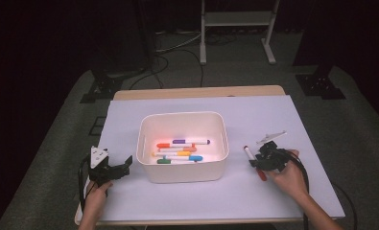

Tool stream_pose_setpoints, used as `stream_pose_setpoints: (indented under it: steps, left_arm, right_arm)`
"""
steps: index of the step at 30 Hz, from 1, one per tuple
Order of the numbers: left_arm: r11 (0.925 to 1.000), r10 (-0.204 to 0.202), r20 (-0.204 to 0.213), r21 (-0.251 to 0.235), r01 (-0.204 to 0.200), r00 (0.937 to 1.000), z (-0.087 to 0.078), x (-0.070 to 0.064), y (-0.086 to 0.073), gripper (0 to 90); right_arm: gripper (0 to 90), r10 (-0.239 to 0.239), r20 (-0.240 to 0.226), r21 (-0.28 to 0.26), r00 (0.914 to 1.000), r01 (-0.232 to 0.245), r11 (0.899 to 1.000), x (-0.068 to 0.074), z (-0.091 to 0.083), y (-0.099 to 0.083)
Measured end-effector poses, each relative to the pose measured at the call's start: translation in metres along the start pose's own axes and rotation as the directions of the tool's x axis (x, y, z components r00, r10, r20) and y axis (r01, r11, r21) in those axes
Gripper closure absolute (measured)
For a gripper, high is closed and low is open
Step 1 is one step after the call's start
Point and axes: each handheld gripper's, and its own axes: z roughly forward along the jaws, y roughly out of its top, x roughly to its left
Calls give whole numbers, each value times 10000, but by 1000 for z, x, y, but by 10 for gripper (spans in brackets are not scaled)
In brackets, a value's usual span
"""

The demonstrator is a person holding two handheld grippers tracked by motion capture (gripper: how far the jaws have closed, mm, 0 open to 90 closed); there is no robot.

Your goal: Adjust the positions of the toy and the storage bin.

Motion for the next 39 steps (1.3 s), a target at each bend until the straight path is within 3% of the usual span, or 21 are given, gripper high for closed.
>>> stream_pose_setpoints:
  steps: [6,11,19,25,26,33,34,35,37,39]
  left_arm:
    - [10000,-4,-18,15,4,10000,0,0,0,0]
    - [10000,-7,-20,24,7,10000,0,0,0,0]
    - [10000,-10,-25,23,10,10000,0,0,0,0]
    - [10000,26,-16,14,-26,10000,0,0,0,0]
    - [10000,28,-21,16,-28,10000,0,0,0,0]
    - [10000,23,-31,22,-23,10000,0,0,0,0]
    - [10000,37,-47,31,-37,10000,0,0,0,0]
    - [10000,37,-47,31,-37,10000,0,0,0,0]
    - [10000,22,-46,37,-22,10000,0,0,0,0]
    - [10000,30,-49,29,-30,10000,0,0,0,0]
  right_arm:
    - [706,212,253,14,9995,-212,9998,-16,-10,-13]
    - [750,296,163,-8,9994,-295,9996,-22,-13,-18]
    - [757,522,-641,-237,9966,-538,9983,-28,-27,-17]
    - [756,267,-1431,-779,9894,-382,9962,-22,-53,-2]
    - [757,171,-1759,-1002,9843,-352,9943,-20,-62,4]
    - [757,-246,-2439,-1448,9695,-113,9894,-10,-86,26]
    - [757,-439,-2714,-1635,9615,-11,9865,-7,-93,34]
    - [757,-439,-2714,-1635,9615,-11,9865,-7,-93,34]
    - [757,-722,-3036,-1818,9501,167,9832,-1,-103,47]
    - [756,-818,-3097,-1885,9473,232,9818,2,-106,51]
